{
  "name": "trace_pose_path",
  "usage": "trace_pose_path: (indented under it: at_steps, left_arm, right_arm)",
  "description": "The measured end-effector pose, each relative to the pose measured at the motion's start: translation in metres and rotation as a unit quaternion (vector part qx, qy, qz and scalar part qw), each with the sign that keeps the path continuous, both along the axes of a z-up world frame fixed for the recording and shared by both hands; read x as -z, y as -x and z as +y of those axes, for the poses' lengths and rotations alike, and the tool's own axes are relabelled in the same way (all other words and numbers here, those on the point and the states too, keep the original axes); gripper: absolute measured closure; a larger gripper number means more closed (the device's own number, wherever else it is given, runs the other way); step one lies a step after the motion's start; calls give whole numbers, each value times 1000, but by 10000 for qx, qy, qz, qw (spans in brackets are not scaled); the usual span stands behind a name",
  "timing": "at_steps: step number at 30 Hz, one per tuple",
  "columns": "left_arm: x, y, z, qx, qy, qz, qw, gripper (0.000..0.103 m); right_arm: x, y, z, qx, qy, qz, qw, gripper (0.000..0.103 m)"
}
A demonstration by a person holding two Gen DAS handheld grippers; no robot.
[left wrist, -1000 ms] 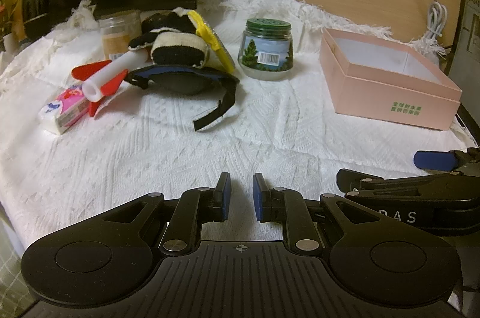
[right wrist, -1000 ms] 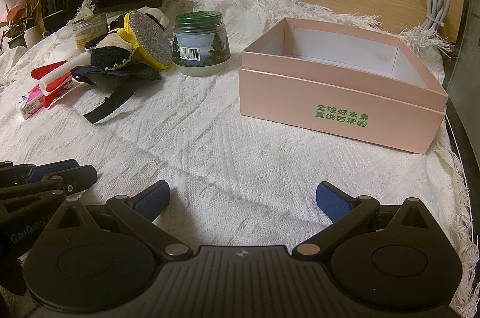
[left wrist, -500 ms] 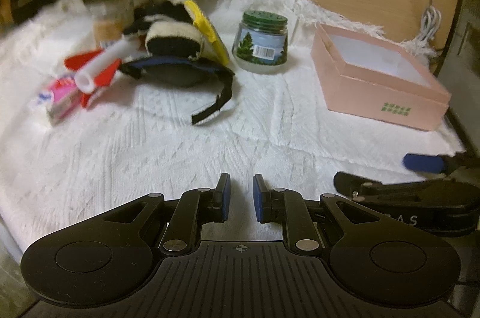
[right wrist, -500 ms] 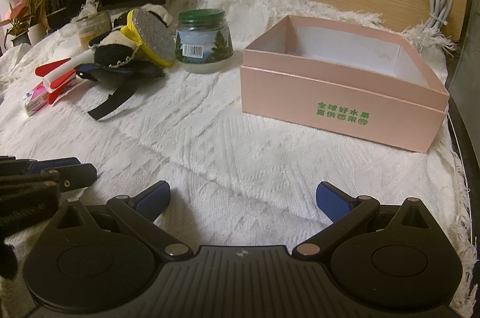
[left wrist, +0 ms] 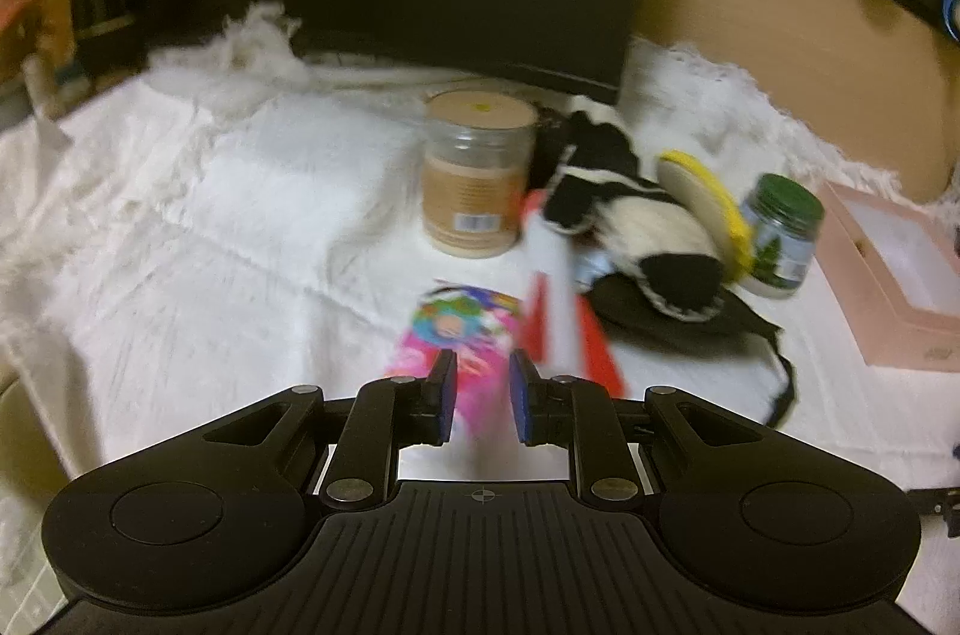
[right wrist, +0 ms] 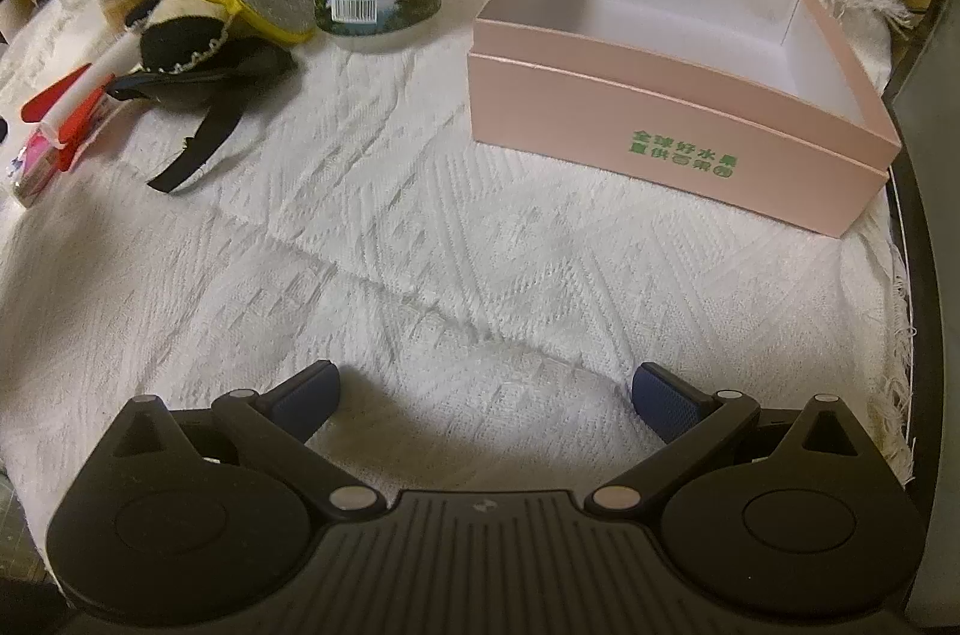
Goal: Organize soft objects
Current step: 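Reach the left tool to the pink cartoon tissue pack and grasp it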
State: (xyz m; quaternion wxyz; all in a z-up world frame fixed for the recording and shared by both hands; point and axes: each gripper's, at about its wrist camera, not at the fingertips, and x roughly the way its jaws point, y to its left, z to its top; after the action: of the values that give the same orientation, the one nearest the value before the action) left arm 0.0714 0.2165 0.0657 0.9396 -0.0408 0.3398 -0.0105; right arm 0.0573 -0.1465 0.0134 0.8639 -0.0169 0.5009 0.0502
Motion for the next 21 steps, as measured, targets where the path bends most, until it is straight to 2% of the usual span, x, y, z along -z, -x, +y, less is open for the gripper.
trace_pose_path:
  at_steps: [4, 7, 10, 13, 16, 17, 20, 21]
  left_arm:
    - [13, -30, 22, 521, 57, 353, 9980, 82]
    - [30, -36, 13, 1211, 33, 680, 9903, 79]
    - [37, -27, 5, 1717, -235, 421, 9840, 79]
    - [31, -21, 15, 1812, -229, 271, 9828, 79]
    - [25, -18, 26, 1507, -778, -45, 9855, 79]
    - [26, -22, 30, 1447, -825, -16, 9860, 79]
    - [33, -41, 38, 1482, -427, 357, 9874, 75]
    - [35, -44, 38, 1553, -294, 421, 9865, 69]
  right_arm:
    - [-8, -8, 14, 348, 74, -92, 9993, 0]
    - [-26, -16, 46, 310, 124, -366, 9988, 0]
    - [-51, -27, 85, 15, 77, -779, 9969, 0]
    - [-71, -38, 125, -179, -15, -1098, 9938, 0]
    - [-81, -49, 151, -283, -214, -1068, 9936, 0]
    - [-82, -52, 157, -312, -307, -1017, 9939, 0]
    - [-87, -59, 174, -417, -514, -928, 9935, 0]
    - [-88, -62, 178, -467, -531, -906, 9934, 0]
